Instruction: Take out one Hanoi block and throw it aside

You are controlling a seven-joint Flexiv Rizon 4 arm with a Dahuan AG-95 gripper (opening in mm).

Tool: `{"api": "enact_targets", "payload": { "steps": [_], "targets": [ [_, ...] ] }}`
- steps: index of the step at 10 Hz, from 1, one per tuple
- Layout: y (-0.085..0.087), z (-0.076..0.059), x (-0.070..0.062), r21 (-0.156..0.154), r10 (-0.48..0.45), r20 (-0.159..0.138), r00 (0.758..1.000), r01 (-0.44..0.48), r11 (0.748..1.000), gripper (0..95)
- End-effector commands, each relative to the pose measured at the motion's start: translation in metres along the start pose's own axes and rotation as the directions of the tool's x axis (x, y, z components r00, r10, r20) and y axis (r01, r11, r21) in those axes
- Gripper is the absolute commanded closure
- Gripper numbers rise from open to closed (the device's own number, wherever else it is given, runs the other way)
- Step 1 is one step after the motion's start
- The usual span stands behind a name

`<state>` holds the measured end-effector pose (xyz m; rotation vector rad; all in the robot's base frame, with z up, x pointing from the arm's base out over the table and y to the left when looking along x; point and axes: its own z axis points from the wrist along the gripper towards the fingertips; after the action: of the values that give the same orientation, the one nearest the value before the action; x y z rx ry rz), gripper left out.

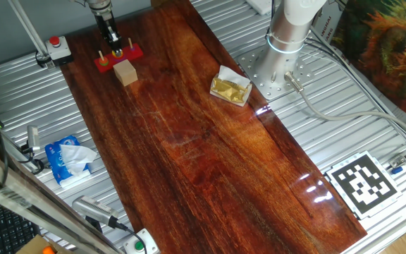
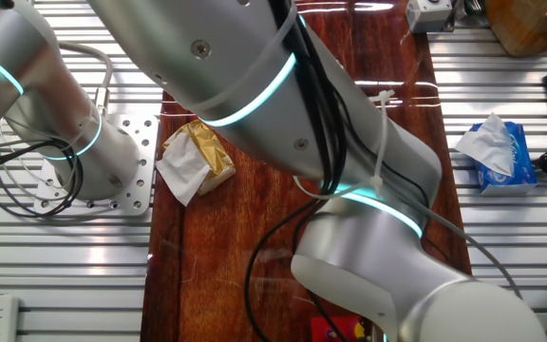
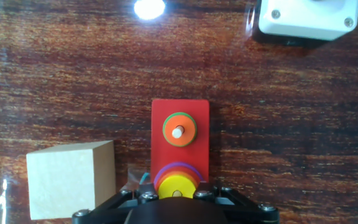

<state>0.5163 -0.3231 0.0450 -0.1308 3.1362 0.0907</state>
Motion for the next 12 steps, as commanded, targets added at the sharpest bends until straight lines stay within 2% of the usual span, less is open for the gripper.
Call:
{"api": "enact_targets", "payload": {
  "steps": [1, 12],
  "targets": [
    [0.0002, 0.0001, -0.0003, -0.002, -0.002, -0.001, 1.000, 0.002, 1.000, 57.0],
    [0.0003, 0.0036, 0.0000, 0.004, -0.003, -0.001, 1.000, 0.003, 1.000, 57.0]
  ]
}}
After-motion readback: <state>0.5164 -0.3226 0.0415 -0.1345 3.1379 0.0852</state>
